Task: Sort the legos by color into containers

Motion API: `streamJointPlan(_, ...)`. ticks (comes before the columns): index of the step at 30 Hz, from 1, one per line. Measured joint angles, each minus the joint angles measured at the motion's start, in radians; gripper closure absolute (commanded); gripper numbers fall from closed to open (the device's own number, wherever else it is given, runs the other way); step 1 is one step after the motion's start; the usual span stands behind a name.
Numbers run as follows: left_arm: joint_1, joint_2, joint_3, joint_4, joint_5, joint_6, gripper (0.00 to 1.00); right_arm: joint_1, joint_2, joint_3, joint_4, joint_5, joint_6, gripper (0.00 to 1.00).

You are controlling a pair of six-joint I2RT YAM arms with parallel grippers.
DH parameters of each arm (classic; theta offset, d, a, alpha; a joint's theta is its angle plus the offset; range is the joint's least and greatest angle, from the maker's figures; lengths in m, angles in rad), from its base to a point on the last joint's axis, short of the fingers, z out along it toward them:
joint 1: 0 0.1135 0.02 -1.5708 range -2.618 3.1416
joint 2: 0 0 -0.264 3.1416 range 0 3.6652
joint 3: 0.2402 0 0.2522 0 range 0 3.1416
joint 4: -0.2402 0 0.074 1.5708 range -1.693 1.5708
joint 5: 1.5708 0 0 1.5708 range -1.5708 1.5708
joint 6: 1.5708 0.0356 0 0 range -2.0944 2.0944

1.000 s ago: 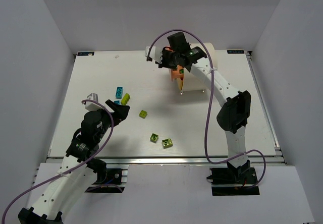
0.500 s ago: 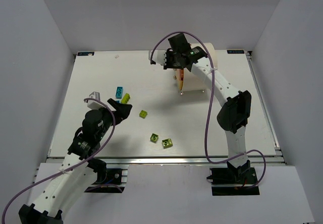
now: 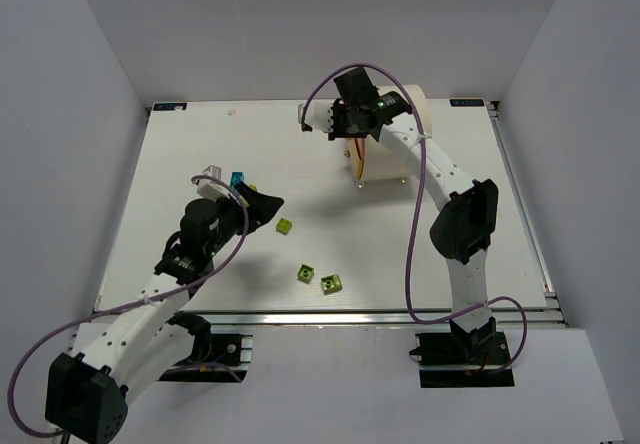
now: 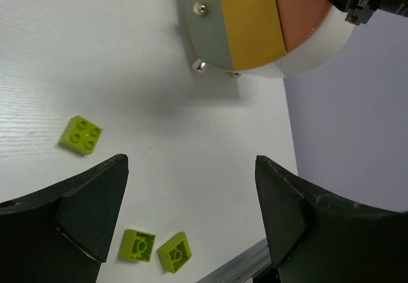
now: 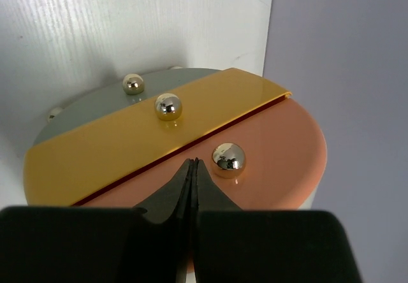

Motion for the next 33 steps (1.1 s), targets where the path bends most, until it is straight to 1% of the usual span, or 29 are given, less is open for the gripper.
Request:
streamJointPlan(2, 0.000, 0.062, 0.002, 0.070, 0.041, -0.024, 0.09, -0.001, 0.002, 0.010, -0.018, -0.013, 0.002, 1.00)
streamJointPlan(3, 0.000, 0.092, 0.002, 0.112, 0.062, -0.038, 0.09, -0.002, 0.002, 0.019, -0.033, -0.030, 0.007, 0.96)
streamJointPlan(5, 0.000, 0.153, 0.003, 0.201, 0.098, -0.070, 0.09, -0.005, 0.002, 0.039, -0.058, -0.074, 0.023, 0.82)
streamJointPlan(6, 0.000, 0.182, 0.005, 0.238, 0.114, -0.085, 0.09, -0.006, 0.001, 0.048, -0.063, -0.098, 0.038, 0.71)
streamJointPlan(7, 0.000, 0.216, 0.008, 0.280, 0.134, -0.102, 0.10, -0.008, -0.002, 0.056, -0.064, -0.132, 0.056, 0.66)
streamJointPlan(8, 0.000, 0.251, 0.014, 0.315, 0.147, -0.117, 0.10, -0.010, -0.006, 0.060, -0.067, -0.160, 0.072, 0.58)
streamJointPlan(10, 0.000, 0.336, 0.041, 0.393, 0.184, -0.146, 0.10, -0.011, -0.022, 0.063, -0.073, -0.227, 0.113, 0.52)
streamJointPlan(12, 0.000, 0.423, 0.082, 0.450, 0.214, -0.167, 0.12, -0.012, -0.045, 0.063, -0.079, -0.295, 0.160, 0.51)
streamJointPlan(13, 0.000, 0.472, 0.109, 0.478, 0.229, -0.180, 0.14, -0.014, -0.060, 0.063, -0.078, -0.330, 0.193, 0.52)
streamJointPlan(14, 0.000, 0.518, 0.136, 0.507, 0.242, -0.191, 0.17, -0.018, -0.077, 0.056, -0.071, -0.363, 0.221, 0.61)
streamJointPlan(15, 0.000, 0.562, 0.163, 0.529, 0.253, -0.201, 0.20, -0.020, -0.108, 0.028, -0.053, -0.404, 0.255, 0.72)
streamJointPlan(16, 0.000, 0.610, 0.195, 0.555, 0.264, -0.214, 0.30, -0.023, -0.148, -0.015, -0.031, -0.444, 0.299, 0.83)
streamJointPlan(17, 0.000, 0.656, 0.226, 0.579, 0.274, -0.225, 0.36, -0.028, -0.189, -0.060, -0.003, -0.478, 0.340, 1.00)
streamJointPlan(18, 0.000, 0.702, 0.255, 0.600, 0.282, -0.241, 0.41, -0.036, -0.239, -0.118, 0.036, -0.511, 0.386, 1.00)
streamJointPlan(19, 0.000, 0.746, 0.286, 0.621, 0.295, -0.253, 0.50, -0.044, -0.289, -0.180, 0.077, -0.538, 0.431, 1.00)
streamJointPlan(21, 0.000, 0.842, 0.359, 0.657, 0.318, -0.281, 0.60, -0.066, -0.378, -0.289, 0.152, -0.579, 0.533, 1.00)
streamJointPlan(23, 0.000, 0.948, 0.440, 0.696, 0.343, -0.309, 0.66, -0.090, -0.451, -0.385, 0.227, -0.611, 0.631, 1.00)
streamJointPlan(25, 0.000, 1.046, 0.519, 0.718, 0.361, -0.335, 0.66, -0.115, -0.507, -0.474, 0.315, -0.636, 0.719, 1.00)
streamJointPlan(29, 0.000, 1.206, 0.661, 0.717, 0.384, -0.372, 0.61, -0.164, -0.601, -0.650, 0.473, -0.674, 0.855, 1.00)
streamJointPlan(33, -0.001, 1.323, 0.804, 0.683, 0.395, -0.395, 0.48, -0.201, -0.640, -0.727, 0.558, -0.717, 0.932, 1.00)
